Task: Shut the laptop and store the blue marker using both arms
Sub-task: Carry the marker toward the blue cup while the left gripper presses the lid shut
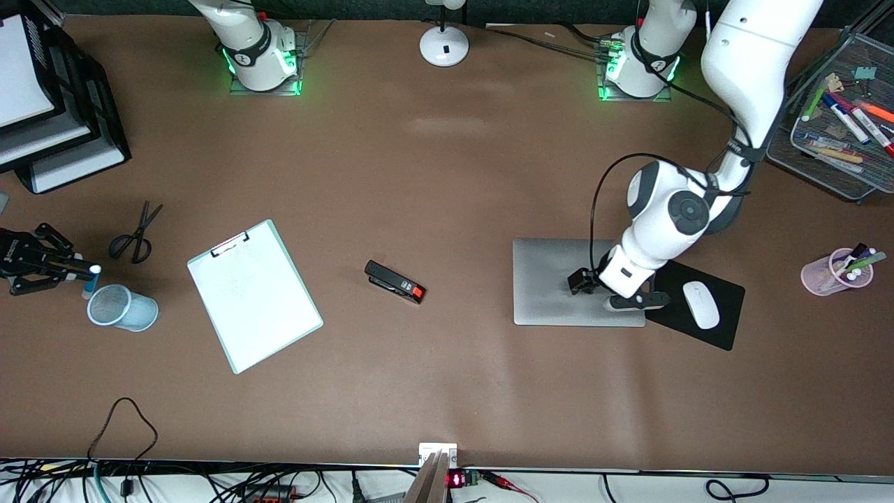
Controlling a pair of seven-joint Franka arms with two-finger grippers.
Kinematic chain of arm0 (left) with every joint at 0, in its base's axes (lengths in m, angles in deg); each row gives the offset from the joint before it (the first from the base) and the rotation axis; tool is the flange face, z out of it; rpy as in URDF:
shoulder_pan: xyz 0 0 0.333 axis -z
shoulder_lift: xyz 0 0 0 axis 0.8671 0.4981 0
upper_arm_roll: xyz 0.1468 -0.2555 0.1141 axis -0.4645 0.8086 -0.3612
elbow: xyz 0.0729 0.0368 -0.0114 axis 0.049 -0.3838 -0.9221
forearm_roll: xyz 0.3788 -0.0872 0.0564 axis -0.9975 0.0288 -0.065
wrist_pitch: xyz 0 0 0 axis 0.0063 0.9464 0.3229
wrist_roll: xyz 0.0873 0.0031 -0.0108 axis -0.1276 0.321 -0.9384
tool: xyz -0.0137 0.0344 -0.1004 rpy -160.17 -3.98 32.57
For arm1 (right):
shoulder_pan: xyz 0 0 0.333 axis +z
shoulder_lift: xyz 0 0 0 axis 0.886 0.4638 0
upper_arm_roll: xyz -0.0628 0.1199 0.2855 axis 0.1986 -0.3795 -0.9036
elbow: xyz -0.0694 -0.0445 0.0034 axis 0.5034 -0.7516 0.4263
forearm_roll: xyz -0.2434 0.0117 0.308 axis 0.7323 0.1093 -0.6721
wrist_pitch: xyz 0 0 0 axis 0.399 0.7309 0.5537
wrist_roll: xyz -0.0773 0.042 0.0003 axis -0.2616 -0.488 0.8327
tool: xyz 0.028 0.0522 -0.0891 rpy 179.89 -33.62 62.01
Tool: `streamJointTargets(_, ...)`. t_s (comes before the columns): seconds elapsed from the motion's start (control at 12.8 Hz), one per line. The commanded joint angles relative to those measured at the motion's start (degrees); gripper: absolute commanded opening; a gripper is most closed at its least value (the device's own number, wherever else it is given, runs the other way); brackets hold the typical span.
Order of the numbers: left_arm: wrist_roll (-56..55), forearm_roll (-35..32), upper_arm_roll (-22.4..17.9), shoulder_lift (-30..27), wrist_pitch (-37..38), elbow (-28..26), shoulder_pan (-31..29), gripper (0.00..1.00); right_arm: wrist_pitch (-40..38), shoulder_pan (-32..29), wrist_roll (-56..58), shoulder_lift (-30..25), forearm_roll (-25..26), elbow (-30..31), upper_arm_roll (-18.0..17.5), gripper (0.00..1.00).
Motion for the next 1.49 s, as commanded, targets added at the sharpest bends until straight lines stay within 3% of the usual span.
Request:
streamJointTargets(0.0,4.15,0.65,-0.71,-3.7,4.28,-0.29,-1.39,1.0,-2.41,-1.95,2.86,1.37,-1.24,-0.56,-0.8,0.05)
streamJointTargets(0.47,9.78,0.65,-0.71,-9.06,17.29,3.21,-3.77,1.0,-1.1,-2.31,6.02,4.96,-2.73,-3.01,-1.06,0.05)
streamJointTargets(0.63,9.87,0.65,-0.71,-10.73,23.08,5.41,-4.21,1.0,-1.18,-2.22,6.64,7.69,-2.73,-6.26,-1.24,0.05)
streamJointTargets(0.94,10.66,0.56,-0.71,-12.59,31.97,10.68,-5.0,1.0,-1.1,-2.49,8.49,9.01,-2.73,-6.62,-1.24,0.05)
streamJointTargets(1.41,10.67,-2.14,-0.54,-13.82,36.82,15.87,-5.44,1.0,0.31,-2.92,9.54,11.39,-5.19,-6.71,-1.15,0.05)
